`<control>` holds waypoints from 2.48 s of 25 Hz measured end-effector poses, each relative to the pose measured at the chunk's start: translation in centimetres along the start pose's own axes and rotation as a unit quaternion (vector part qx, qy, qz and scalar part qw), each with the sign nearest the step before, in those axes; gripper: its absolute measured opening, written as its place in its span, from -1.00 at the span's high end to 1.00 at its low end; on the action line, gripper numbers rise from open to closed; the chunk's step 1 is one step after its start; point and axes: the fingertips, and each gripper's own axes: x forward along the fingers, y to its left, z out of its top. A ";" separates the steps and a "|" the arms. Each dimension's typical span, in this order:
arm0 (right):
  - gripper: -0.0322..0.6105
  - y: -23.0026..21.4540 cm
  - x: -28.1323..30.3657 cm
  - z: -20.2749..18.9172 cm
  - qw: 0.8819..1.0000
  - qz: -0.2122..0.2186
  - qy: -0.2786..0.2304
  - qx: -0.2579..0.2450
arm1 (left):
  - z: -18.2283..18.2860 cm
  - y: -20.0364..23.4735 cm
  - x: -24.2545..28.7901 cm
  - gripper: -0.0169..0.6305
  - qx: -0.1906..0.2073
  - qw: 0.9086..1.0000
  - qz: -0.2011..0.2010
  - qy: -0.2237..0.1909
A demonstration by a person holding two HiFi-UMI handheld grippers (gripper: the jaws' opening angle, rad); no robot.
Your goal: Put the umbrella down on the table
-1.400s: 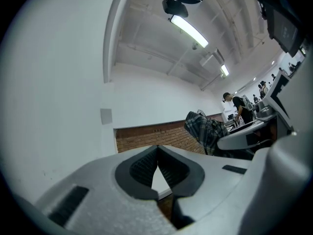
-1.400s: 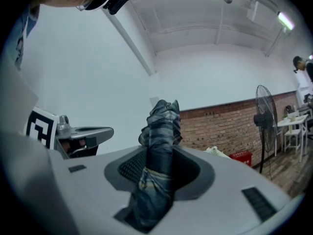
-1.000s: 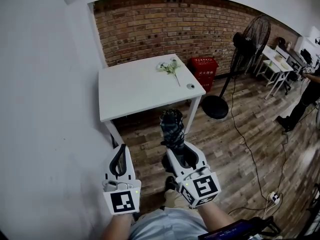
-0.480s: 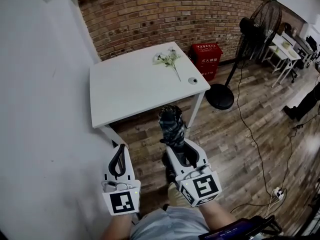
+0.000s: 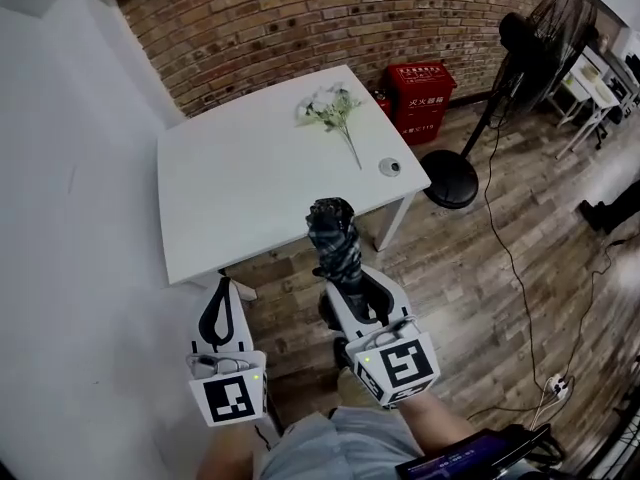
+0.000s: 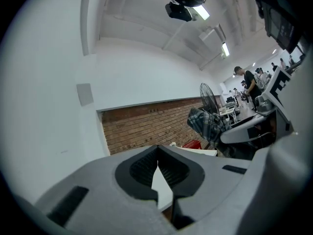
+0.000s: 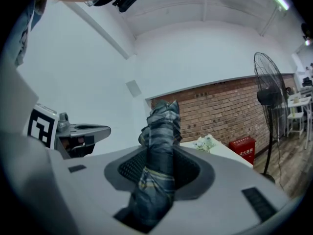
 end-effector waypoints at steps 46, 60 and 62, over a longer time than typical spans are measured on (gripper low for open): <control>0.42 2.0 26.3 6.3 0.996 0.048 -0.008 -0.073 | -2.3 19.1 14.7 0.92 -0.036 0.996 0.078 -0.027; 0.42 1.9 33.6 0.6 0.995 0.045 0.058 -0.066 | -8.3 22.7 19.7 0.92 -0.055 0.996 0.063 0.027; 0.42 1.8 34.5 -0.7 0.994 0.042 0.071 -0.066 | -9.4 23.2 20.3 0.92 -0.058 0.996 0.063 0.035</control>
